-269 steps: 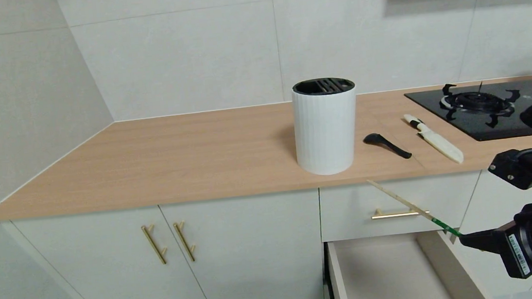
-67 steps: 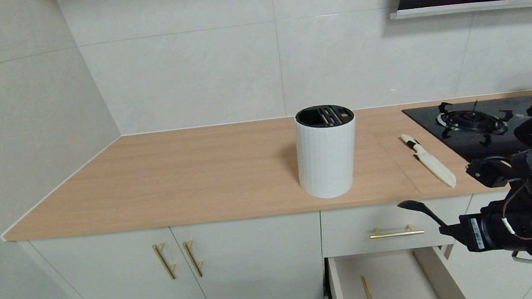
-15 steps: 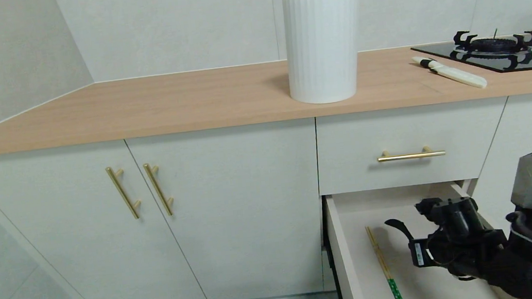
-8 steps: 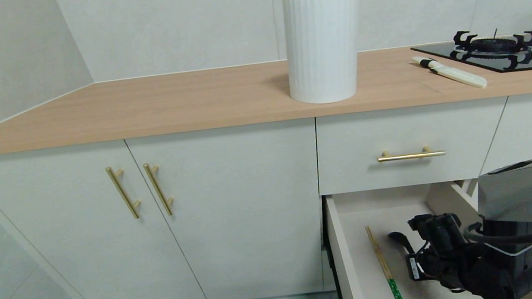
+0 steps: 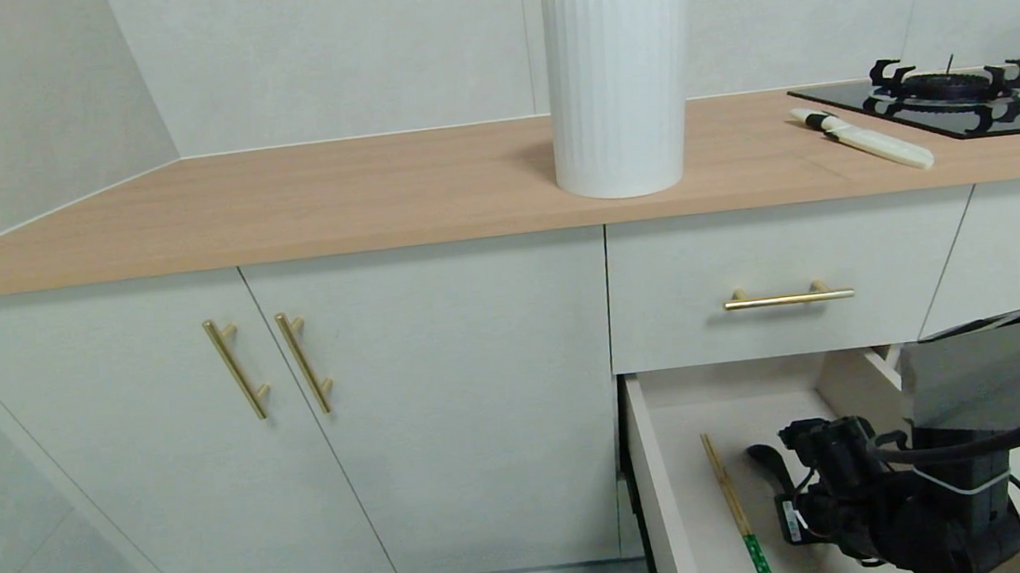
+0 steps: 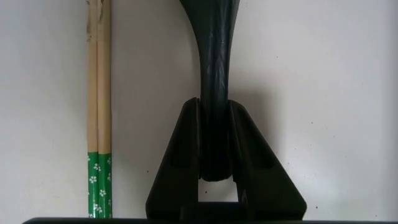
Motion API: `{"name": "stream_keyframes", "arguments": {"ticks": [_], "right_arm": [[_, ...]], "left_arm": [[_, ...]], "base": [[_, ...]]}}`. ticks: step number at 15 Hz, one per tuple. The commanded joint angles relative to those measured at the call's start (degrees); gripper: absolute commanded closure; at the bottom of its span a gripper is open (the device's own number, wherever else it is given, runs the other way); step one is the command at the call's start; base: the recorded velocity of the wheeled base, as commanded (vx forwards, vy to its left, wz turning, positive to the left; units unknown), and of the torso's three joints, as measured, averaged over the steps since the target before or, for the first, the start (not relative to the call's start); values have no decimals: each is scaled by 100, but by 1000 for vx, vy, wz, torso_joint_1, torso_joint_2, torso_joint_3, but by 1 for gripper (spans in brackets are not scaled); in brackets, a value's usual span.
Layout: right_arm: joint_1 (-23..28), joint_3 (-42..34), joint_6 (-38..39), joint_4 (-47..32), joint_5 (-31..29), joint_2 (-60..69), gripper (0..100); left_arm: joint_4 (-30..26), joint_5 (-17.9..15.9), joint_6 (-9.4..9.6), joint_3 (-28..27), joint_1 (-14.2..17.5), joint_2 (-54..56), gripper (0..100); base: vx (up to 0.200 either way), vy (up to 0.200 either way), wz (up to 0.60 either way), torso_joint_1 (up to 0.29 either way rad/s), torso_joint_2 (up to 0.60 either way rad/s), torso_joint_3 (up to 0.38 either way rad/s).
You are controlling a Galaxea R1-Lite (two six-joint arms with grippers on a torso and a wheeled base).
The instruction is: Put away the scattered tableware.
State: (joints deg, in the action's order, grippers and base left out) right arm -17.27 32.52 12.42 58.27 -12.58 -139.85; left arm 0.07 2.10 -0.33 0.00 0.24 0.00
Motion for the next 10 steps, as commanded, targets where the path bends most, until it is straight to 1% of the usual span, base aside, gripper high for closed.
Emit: {"name": "stream_keyframes", "arguments": {"ticks": [1, 4, 5, 10], "right_arm": [[-4, 0, -3, 0, 1, 10, 100], [-4, -18, -12, 0, 1, 19, 100], [-4, -27, -3, 0, 1, 37, 0], [-4, -53, -3, 0, 1, 81, 0]], "left_arm": [[1, 1, -2, 0, 2, -9, 0], [1, 1, -2, 0, 2, -9, 0], [1, 1, -2, 0, 2, -9, 0], [1, 1, -2, 0, 2, -9, 0]], "base": [[0, 0, 0, 0, 0, 0], [0, 0, 0, 0, 0, 0], [0, 0, 0, 0, 0, 0], [0, 0, 0, 0, 0, 0]]}}
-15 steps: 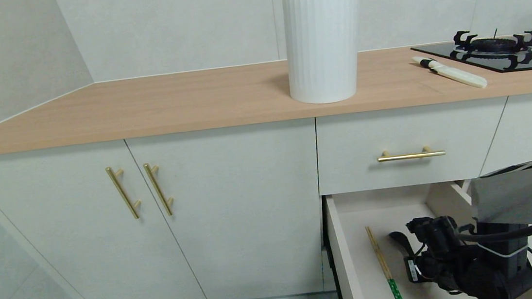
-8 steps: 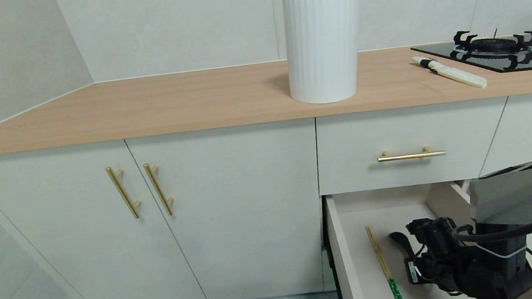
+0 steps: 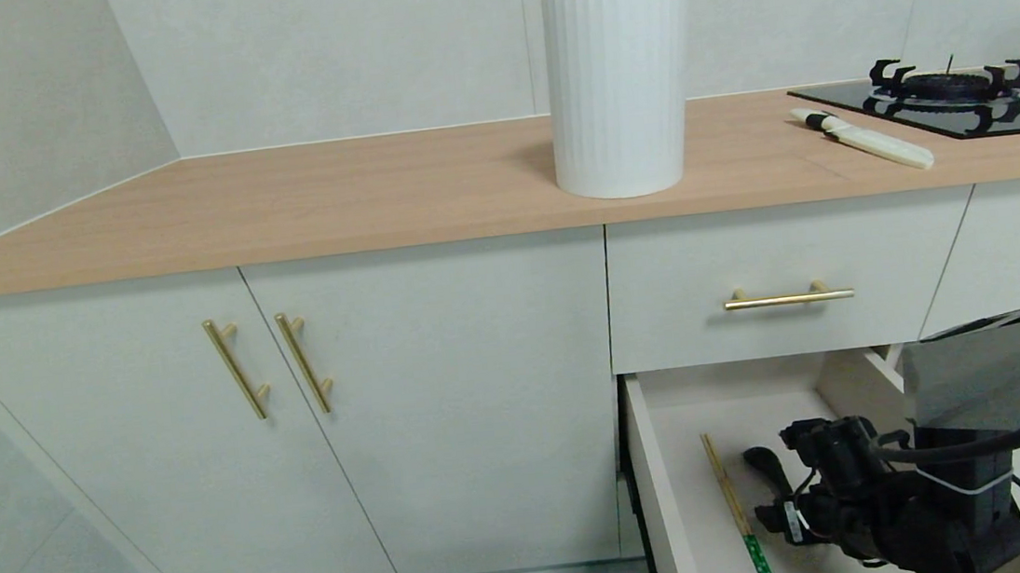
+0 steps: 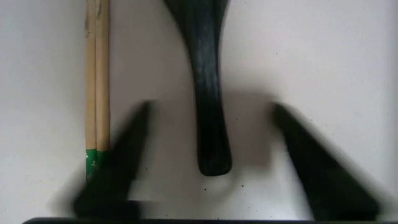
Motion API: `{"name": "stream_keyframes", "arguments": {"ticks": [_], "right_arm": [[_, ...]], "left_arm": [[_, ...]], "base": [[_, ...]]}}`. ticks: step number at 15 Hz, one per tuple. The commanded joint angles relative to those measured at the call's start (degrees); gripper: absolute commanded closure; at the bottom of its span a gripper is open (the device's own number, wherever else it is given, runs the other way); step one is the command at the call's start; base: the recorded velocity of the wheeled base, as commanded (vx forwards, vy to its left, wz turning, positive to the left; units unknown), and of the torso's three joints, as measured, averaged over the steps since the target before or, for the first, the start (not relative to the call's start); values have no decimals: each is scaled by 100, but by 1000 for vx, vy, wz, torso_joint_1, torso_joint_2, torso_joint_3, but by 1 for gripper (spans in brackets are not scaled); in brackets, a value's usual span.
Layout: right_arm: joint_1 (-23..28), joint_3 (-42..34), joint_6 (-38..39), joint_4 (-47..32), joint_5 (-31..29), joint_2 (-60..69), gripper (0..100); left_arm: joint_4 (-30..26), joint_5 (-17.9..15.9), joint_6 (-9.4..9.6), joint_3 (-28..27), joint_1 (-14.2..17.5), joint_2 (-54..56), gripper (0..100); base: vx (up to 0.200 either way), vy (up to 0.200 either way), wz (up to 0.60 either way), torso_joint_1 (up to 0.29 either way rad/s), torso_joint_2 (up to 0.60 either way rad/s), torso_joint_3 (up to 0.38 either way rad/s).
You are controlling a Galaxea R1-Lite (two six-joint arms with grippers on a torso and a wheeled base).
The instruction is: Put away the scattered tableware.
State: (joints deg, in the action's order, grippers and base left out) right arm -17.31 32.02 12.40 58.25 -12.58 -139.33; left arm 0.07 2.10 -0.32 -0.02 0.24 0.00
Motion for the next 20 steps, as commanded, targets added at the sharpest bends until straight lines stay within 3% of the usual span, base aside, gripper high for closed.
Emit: {"name": "stream_keyframes", "arguments": {"ticks": [1, 7, 9, 11, 12, 13, 14, 20], "right_arm": [[-9, -56, -1, 2, 1, 116, 0], [-18, -627, -80, -94, 1, 1514, 0], [-53, -689, -106, -463, 10, 2085, 0], [-97, -680, -106, -964, 19, 2489, 0], [-334, -610, -97, -1799, 54, 3166, 0], [-413, -601, -88, -1984, 54, 3324, 0], [-616, -478, -88, -2652, 54, 3790, 0], [-756, 6, -88, -4568, 63, 4933, 0]], "left_arm": [[1, 1, -3, 2, 2, -9, 0], [1, 1, -3, 2, 2, -9, 0], [1, 1, -3, 2, 2, -9, 0], [1, 1, -3, 2, 2, -9, 0], [1, 1, -3, 2, 2, -9, 0], [1, 1, -3, 2, 2, -9, 0], [1, 1, -3, 2, 2, -9, 0], [1, 1, 5, 2, 2, -9, 0]], "base": [[0, 0, 0, 0, 0, 0], [0, 0, 0, 0, 0, 0], [0, 0, 0, 0, 0, 0], [0, 0, 0, 0, 0, 0], [0, 0, 0, 0, 0, 0], [0, 0, 0, 0, 0, 0], [0, 0, 0, 0, 0, 0], [0, 0, 0, 0, 0, 0]]}}
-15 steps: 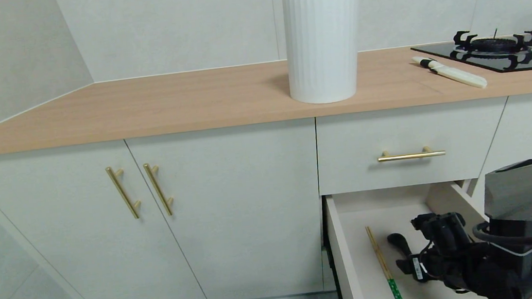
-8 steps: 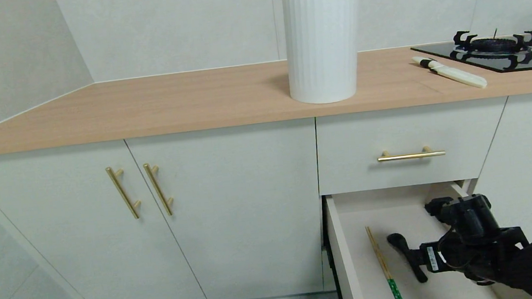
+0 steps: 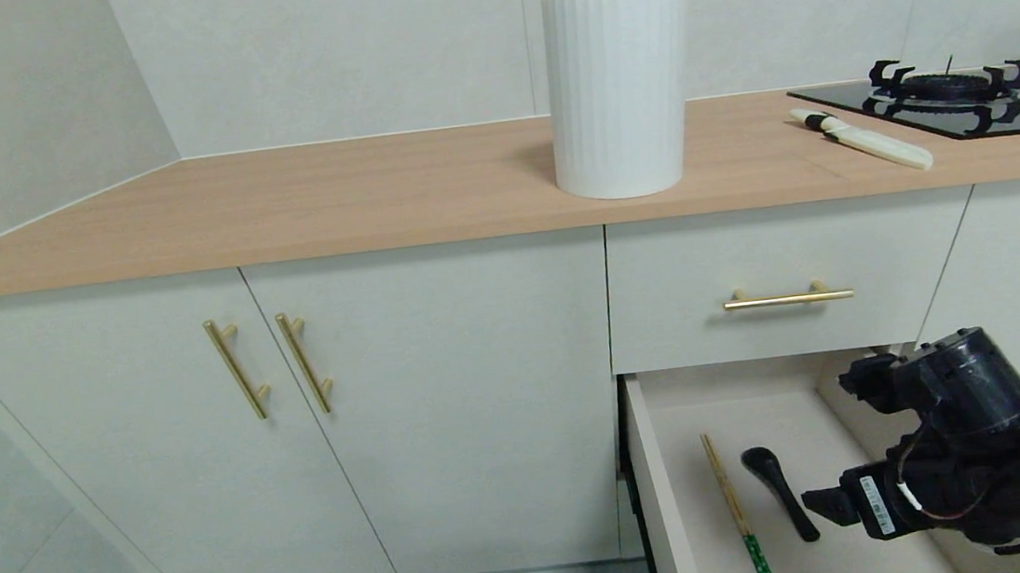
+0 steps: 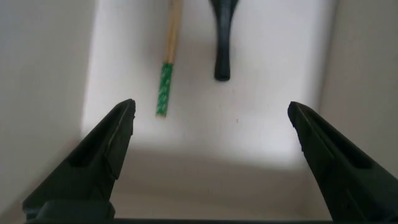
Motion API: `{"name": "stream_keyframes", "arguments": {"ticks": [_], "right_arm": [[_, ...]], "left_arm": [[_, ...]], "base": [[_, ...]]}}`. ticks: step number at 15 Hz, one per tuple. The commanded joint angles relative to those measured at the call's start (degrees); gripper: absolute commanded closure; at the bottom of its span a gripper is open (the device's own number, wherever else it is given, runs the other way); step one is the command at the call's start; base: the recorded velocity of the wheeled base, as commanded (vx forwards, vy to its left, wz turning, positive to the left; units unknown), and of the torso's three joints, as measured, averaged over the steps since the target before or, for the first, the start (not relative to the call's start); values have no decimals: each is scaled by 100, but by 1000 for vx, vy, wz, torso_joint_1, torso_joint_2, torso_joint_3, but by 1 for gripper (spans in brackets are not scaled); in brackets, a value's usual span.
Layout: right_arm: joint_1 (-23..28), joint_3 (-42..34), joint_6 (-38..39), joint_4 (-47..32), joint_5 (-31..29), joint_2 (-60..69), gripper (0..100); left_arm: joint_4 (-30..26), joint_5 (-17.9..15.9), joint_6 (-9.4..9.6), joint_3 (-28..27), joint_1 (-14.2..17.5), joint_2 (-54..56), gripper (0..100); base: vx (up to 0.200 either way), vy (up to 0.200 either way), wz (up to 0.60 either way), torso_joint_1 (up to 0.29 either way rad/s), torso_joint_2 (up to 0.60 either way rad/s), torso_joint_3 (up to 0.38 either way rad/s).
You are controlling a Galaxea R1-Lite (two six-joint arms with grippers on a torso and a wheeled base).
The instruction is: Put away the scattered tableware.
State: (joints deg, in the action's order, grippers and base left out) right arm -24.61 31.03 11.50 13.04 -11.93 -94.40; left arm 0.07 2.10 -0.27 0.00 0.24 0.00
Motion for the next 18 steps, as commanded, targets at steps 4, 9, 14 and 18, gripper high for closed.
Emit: {"name": "stream_keyframes", "arguments": {"ticks": [4, 9, 14, 18], "right_arm": [[-184, 149, 2, -390, -2, 678, 0], [-351, 149, -7, -619, -11, 730, 0], [-439, 141, -16, -830, -37, 766, 0], [-791, 123, -192, -1515, -19, 897, 0]], "left_arm": [[1, 1, -8, 0, 2, -9, 0], [1, 1, 0, 0, 2, -9, 0], [1, 1, -8, 0, 2, -9, 0], [1, 1, -8, 0, 2, -9, 0]], "base": [[-50, 0, 0, 2, 1, -1], [-200, 0, 0, 4, 2, 4], [-120, 0, 0, 2, 1, 0], [0, 0, 0, 0, 0, 0]]}}
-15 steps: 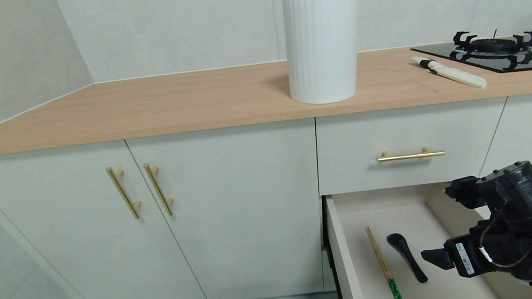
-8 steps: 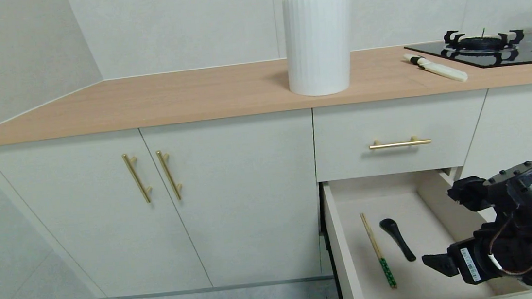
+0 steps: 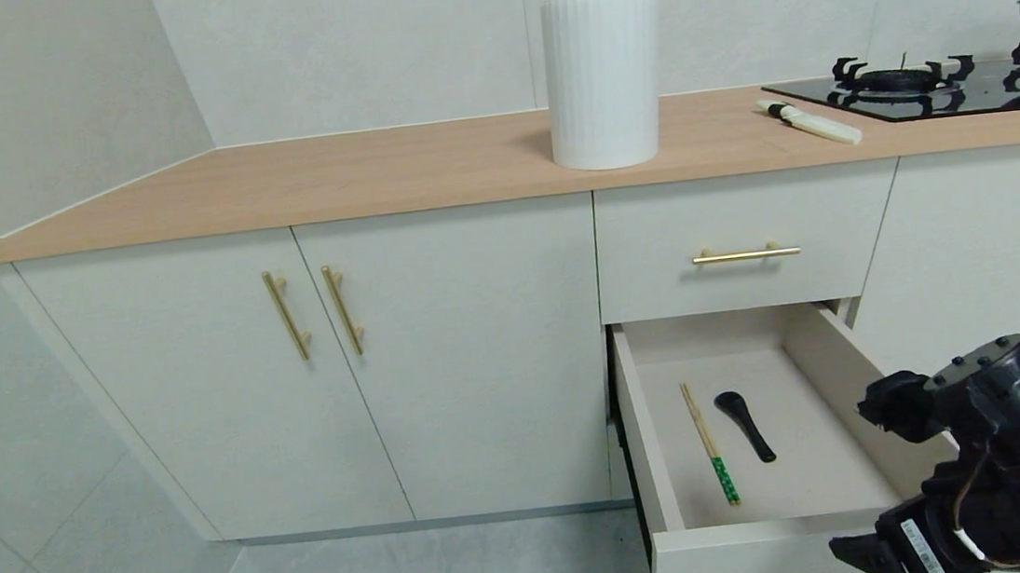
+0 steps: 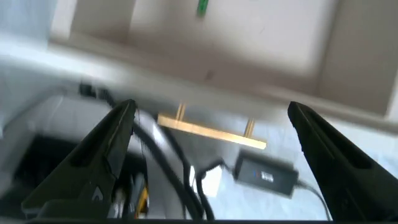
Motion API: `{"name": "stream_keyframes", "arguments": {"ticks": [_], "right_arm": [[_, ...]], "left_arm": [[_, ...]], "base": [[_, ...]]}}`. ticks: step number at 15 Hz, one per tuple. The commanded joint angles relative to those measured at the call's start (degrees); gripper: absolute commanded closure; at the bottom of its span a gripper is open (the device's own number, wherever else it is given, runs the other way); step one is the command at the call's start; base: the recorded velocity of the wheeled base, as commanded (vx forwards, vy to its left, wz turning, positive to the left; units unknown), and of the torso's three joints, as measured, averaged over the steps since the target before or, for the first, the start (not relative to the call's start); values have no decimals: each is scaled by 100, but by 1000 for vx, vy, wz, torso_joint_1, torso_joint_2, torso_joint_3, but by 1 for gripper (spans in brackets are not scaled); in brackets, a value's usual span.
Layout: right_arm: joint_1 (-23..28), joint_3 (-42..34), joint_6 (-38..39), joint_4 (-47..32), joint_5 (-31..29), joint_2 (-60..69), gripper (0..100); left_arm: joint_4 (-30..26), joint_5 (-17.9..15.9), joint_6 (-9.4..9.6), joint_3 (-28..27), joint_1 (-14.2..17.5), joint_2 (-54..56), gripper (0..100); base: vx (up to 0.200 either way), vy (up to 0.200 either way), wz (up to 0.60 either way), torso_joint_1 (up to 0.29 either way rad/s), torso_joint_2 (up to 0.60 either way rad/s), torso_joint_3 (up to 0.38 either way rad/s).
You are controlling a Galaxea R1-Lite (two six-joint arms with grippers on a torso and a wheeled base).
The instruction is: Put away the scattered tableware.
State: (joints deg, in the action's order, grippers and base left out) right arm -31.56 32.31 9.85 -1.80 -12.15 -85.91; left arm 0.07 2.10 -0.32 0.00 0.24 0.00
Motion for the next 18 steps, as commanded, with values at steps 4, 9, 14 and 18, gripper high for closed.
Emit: {"name": "stream_keyframes", "arguments": {"ticks": [4, 9, 14, 18], "right_arm": [[-368, -14, -141, -584, 20, -23, 0], [-333, 109, -27, -531, -6, -559, 0], [-263, 505, 738, -584, -33, -893, 0], [-245, 602, 913, -575, -50, -1104, 0]], "left_arm": [[1, 1, -3, 0, 2, -9, 0], [1, 1, -3, 0, 2, -9, 0], [1, 1, -3, 0, 2, -9, 0], [1, 1, -3, 0, 2, -9, 0]], "base": [[0, 0, 0, 0, 0, 0], [0, 0, 0, 0, 0, 0], [0, 0, 0, 0, 0, 0], [0, 0, 0, 0, 0, 0]]}}
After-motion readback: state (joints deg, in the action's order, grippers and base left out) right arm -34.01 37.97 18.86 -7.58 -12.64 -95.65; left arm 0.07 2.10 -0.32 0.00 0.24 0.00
